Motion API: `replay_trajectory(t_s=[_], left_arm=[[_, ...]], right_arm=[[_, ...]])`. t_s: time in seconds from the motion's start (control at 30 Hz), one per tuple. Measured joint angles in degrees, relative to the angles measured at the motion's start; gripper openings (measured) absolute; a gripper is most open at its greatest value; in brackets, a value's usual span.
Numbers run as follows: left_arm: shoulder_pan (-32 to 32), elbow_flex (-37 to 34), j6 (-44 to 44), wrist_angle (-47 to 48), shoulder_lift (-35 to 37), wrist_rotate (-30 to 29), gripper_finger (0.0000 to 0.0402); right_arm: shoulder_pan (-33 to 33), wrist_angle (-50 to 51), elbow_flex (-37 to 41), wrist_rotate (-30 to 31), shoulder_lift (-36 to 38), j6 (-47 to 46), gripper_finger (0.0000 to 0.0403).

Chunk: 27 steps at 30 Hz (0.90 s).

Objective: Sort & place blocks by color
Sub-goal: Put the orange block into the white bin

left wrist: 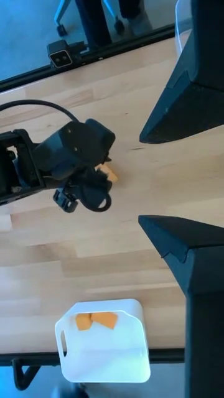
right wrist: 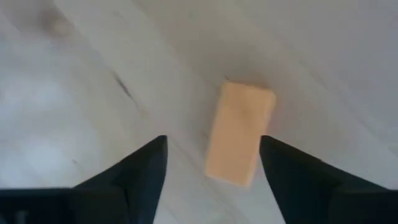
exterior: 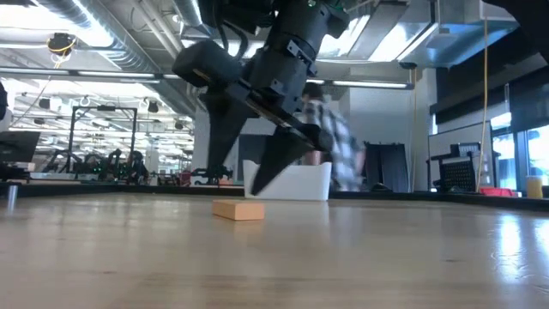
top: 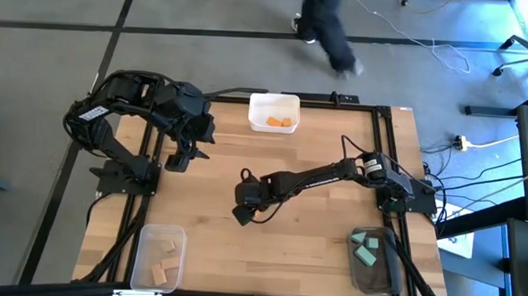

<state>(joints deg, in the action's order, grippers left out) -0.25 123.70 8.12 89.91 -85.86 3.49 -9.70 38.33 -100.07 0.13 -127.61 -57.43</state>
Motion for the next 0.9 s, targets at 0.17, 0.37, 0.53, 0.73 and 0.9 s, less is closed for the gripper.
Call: replay_trajectory(t_s=[0.17,0.37,0.53,0.73,0.9], left_arm=[[0.02,0.0,0.01,0.0,0.0,-0.01,0.0192],[0.02,0.01,0.01,-0.04,0.0,-0.02,0.0192],[0.02,0.01,0.01,-0.44,0.0,-0.02,0.0192],[0.02,0.0,0.0,-0.85,0.0,-0.03,0.0192],[0.02,0.0,0.0,-0.9,0.0,-0.02,0.0192]], right_arm=[[-0.28,1.95,0.02,2.38,0.0,-2.24,0.027],[-0.28,1.38,-0.02,2.88,-2.32,-3.19,0.027],[-0.28,-0.96,-0.26,3.26,-4.0,-2.17,0.027],[-0.28,-0.97,-0.22,3.26,-4.14,-0.81,0.027],[-0.3,-1.1,-0.13,3.92,-4.27,0.04,0.027]])
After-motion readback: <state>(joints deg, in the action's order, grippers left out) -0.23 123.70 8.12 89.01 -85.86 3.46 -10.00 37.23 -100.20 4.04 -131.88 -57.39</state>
